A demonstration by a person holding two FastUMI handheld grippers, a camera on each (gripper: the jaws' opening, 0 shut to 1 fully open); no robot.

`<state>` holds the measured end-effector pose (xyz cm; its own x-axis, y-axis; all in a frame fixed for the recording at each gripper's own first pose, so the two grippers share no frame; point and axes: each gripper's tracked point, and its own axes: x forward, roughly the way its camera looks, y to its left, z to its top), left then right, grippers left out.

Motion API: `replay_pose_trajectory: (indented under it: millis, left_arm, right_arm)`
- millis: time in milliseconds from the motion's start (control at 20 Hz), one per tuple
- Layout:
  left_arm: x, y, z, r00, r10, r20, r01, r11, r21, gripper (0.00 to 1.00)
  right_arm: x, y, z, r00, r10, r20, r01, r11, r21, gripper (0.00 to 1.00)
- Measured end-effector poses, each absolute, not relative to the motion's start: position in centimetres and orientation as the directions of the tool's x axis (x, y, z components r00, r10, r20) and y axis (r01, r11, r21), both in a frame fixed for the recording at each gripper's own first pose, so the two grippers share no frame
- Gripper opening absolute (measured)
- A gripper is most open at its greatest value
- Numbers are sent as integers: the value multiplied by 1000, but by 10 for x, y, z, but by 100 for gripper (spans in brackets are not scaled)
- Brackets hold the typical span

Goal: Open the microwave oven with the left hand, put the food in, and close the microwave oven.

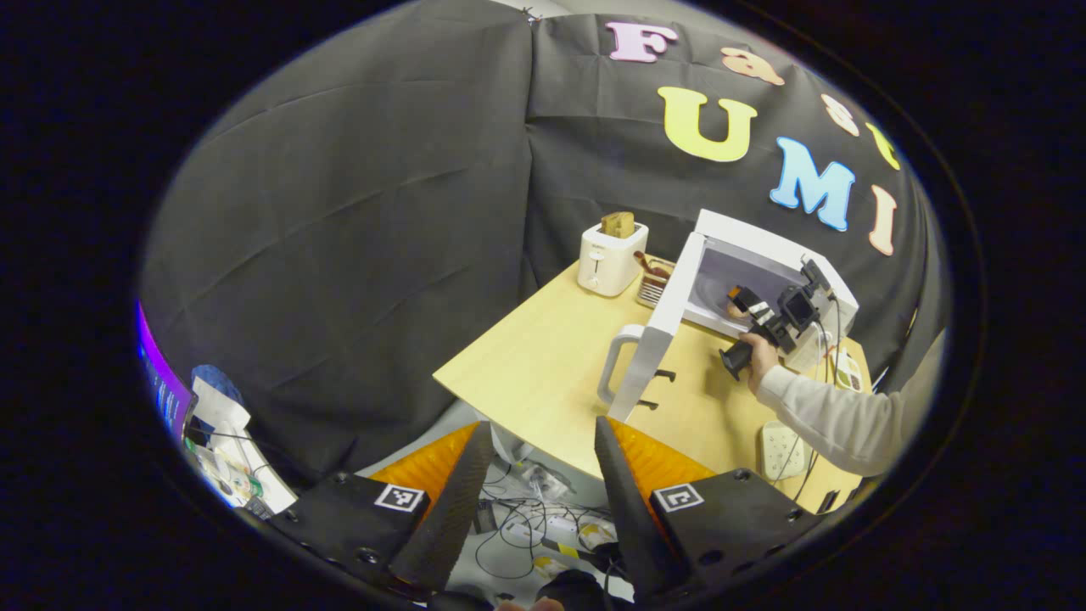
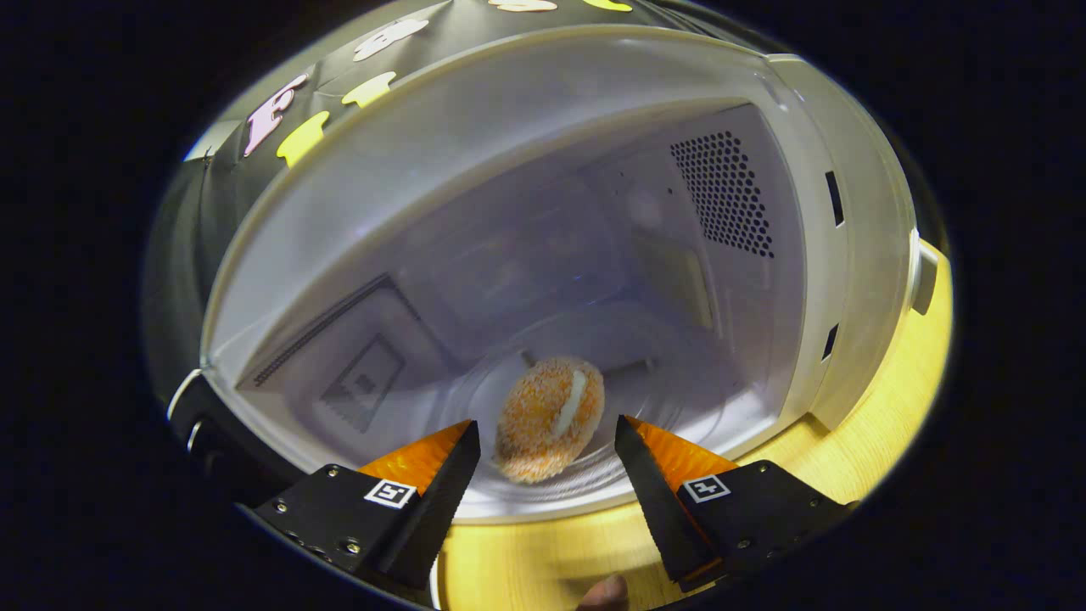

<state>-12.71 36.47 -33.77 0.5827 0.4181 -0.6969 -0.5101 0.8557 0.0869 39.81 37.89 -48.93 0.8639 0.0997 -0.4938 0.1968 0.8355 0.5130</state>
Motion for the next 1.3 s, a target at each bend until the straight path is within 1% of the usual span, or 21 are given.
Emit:
replay_pose_trajectory:
  millis: [100, 150, 200, 300, 400, 450, 500, 550, 600, 650, 700, 800, 950, 1050, 1150, 1300]
  left_arm:
    - [-119, 371, -335, 620, 414, -666, -508, 859, 62, 87]
    - [-113, 374, -332, 642, 407, -649, -501, 864, 47, 83]
    - [-107, 379, -335, 660, 400, -636, -491, 870, 38, 86]
    - [-92, 395, -339, 699, 378, -607, -469, 883, 9, 87]
    - [-67, 415, -342, 744, 339, -575, -446, 894, -51, 80]
    - [-53, 424, -348, 769, 301, -563, -422, 902, -95, 87]
    - [-49, 431, -364, 776, 258, -576, -402, 906, -135, 84]
    - [-42, 442, -374, 783, 236, -576, -395, 903, -167, 84]
    - [-34, 454, -380, 798, 212, -565, -384, 900, -205, 90]
    - [-27, 464, -386, 810, 195, -554, -375, 898, -232, 85]
    - [-17, 472, -393, 815, 177, -551, -364, 898, -249, 88]
    - [-1, 480, -415, 823, 129, -553, -322, 908, -268, 85]
    - [20, 487, -442, 823, 80, -562, -265, 930, -256, 85]
    - [39, 482, -446, 831, 52, -554, -221, 944, -243, 85]
    - [57, 472, -452, 835, 24, -549, -186, 953, -240, 85]
    - [69, 445, -461, 839, -30, -544, -144, 951, -274, 85]
  right_arm:
    - [373, 385, -477, 848, 173, -502, 123, 856, 502, 98]
    - [355, 387, -470, 834, 210, -511, 90, 861, 501, 98]
    - [338, 387, -461, 821, 237, -519, 70, 861, 503, 98]
    - [296, 386, -440, 793, 284, -539, 38, 860, 509, 98]
    - [247, 386, -418, 763, 329, -556, 5, 857, 515, 98]
    - [222, 384, -407, 751, 340, -566, -5, 861, 509, 99]
    - [194, 382, -397, 736, 346, -582, -11, 866, 500, 98]
    - [168, 377, -387, 733, 344, -587, -14, 870, 493, 98]
    - [146, 373, -375, 737, 344, -582, -20, 872, 490, 98]
    - [125, 369, -367, 741, 327, -586, -15, 881, 472, 98]
    - [106, 363, -359, 744, 307, -593, -13, 895, 446, 98]
    - [77, 351, -344, 765, 264, -587, 8, 909, 418, 98]
    - [46, 341, -322, 786, 214, -580, 69, 902, 426, 98]
    - [28, 337, -309, 794, 193, -577, 79, 908, 412, 98]
    - [21, 327, -299, 809, 161, -565, 93, 915, 393, 98]
    - [7, 307, -291, 807, 126, -578, 120, 922, 368, 98]
